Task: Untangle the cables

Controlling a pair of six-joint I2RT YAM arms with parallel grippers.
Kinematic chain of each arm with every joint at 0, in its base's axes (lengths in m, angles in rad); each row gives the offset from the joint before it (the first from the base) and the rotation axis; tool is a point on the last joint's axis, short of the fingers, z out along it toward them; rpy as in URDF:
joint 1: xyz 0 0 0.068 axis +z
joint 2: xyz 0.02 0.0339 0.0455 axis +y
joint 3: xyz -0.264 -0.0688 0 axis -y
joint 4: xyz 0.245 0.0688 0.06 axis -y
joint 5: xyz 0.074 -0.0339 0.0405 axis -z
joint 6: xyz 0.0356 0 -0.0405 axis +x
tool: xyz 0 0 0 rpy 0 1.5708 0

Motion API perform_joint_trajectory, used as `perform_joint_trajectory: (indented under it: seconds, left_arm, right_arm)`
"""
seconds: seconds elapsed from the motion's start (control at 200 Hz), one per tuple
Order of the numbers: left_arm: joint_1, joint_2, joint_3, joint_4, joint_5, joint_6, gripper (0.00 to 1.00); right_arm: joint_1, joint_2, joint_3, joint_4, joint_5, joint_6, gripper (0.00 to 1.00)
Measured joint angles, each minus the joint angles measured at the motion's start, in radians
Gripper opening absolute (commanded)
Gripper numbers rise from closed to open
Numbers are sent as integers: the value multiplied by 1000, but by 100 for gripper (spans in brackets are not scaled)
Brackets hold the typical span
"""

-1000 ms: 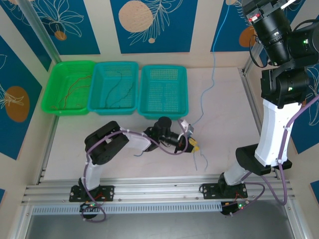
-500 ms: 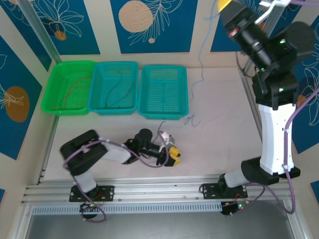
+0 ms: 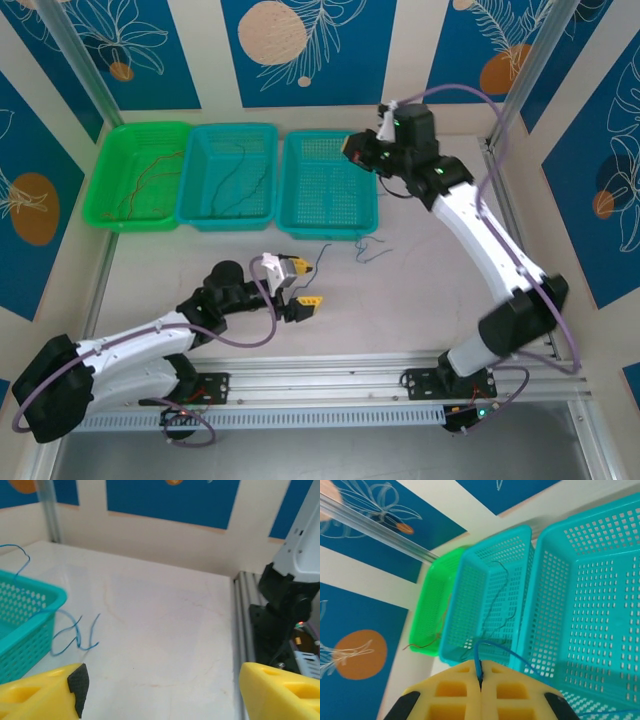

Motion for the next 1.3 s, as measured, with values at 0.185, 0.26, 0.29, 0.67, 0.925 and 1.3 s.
perform_joint_trajectory:
  seconds: [0.185, 0.26, 0.29, 0.67, 0.925, 1.3]
  left_arm:
    - [1, -4, -13, -18, -93, -19, 85]
    - [1, -11, -13, -32, -116, -24, 88]
    - [2, -14, -13, -40, -124, -23, 91]
    - [43, -33, -13, -87, -154, -28, 92]
    - [60, -32, -13, -104, -153, -30, 92]
    - [64, -32, -13, -121, -153, -30, 92]
  right_arm:
    - [5, 367, 361, -129, 49, -80, 68]
    - [7, 501, 539, -232, 84, -120, 100]
    - [8, 527, 572, -265, 97, -136, 100]
    - [-31, -252, -307, -181, 188, -197, 91]
    - [84, -477, -813, -59, 225, -200, 90]
    - [217, -164, -906, 232, 463, -438, 76]
